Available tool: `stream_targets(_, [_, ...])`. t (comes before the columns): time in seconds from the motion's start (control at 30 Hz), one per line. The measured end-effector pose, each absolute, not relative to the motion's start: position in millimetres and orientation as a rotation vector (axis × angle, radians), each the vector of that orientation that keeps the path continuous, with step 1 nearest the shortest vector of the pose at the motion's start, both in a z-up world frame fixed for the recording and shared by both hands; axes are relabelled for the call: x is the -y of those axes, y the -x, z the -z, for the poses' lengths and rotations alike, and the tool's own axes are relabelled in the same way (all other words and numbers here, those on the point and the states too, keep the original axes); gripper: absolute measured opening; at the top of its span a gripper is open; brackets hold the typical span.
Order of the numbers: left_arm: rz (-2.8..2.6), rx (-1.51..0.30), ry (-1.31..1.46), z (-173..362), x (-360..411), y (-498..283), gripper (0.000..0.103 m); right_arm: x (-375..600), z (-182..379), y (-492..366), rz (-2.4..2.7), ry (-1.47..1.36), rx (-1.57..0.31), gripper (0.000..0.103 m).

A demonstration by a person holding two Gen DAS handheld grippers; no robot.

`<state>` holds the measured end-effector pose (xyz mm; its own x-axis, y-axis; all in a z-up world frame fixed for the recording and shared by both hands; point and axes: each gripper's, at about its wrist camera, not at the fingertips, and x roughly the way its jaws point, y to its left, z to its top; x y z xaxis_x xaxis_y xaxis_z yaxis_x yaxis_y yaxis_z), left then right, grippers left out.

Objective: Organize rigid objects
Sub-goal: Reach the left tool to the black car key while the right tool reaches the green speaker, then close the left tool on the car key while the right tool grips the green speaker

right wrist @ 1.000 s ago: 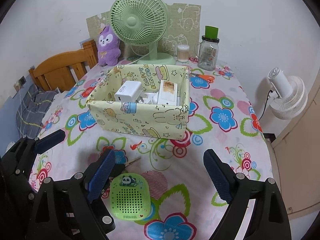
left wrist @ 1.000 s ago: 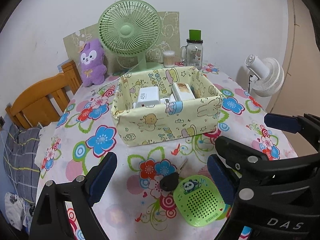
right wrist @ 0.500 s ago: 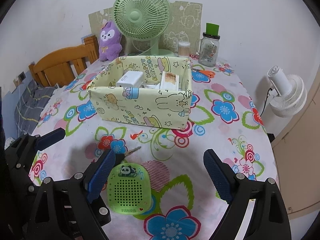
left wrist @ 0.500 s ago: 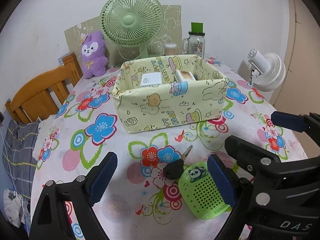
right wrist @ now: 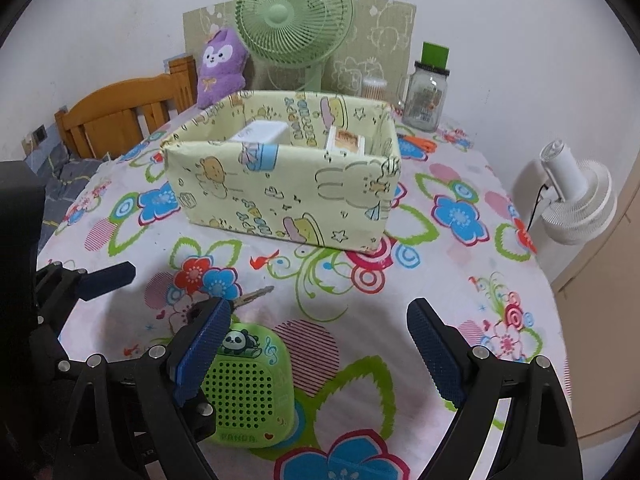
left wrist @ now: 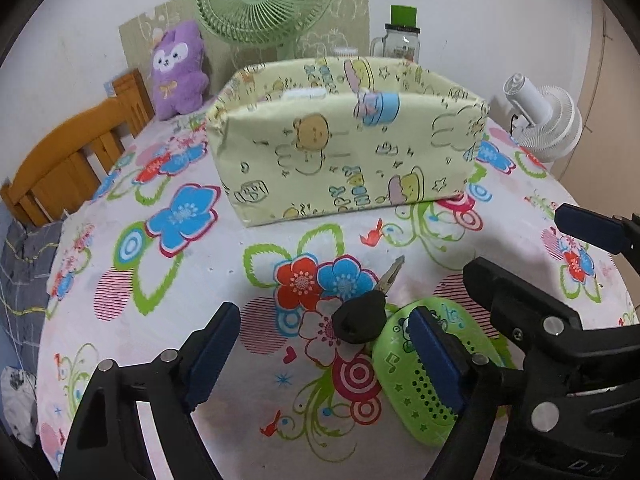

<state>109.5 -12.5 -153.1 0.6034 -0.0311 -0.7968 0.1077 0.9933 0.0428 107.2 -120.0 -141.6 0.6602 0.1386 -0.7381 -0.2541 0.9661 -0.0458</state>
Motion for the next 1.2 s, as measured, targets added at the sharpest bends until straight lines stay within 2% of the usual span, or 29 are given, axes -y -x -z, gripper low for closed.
stream_targets(0.13, [0.082, -0.949, -0.094, 163.9, 12.9, -116.2, 0.084, 118.6, 150.9, -113.6, -0.221, 0.160, -0.837, 0.092])
stream_targets(0.7, [0.084, -0.970, -0.087, 173.1, 11.6, -143.0, 0.082, 126.2, 162.7, -138.9, -0.208, 0.099, -0.865, 0.092])
stream_targets(1.0, [0.098, -0.968, -0.047, 172.6, 9.4, -129.0, 0.065, 119.6, 169.0, -137.2, -0.218, 0.095, -0.912, 0.092])
stream_targets(1.07, [0.107, -0.972, -0.049, 171.6, 9.8, -124.1, 0.052, 118.2, 170.0, -135.5, -0.223, 0.095, -0.930, 0.092])
stream_targets(1.2, [0.135, -0.966, -0.060, 170.6, 13.3, -119.1, 0.037, 117.3, 170.8, -129.6, -0.222, 0.078, -0.954, 0.092])
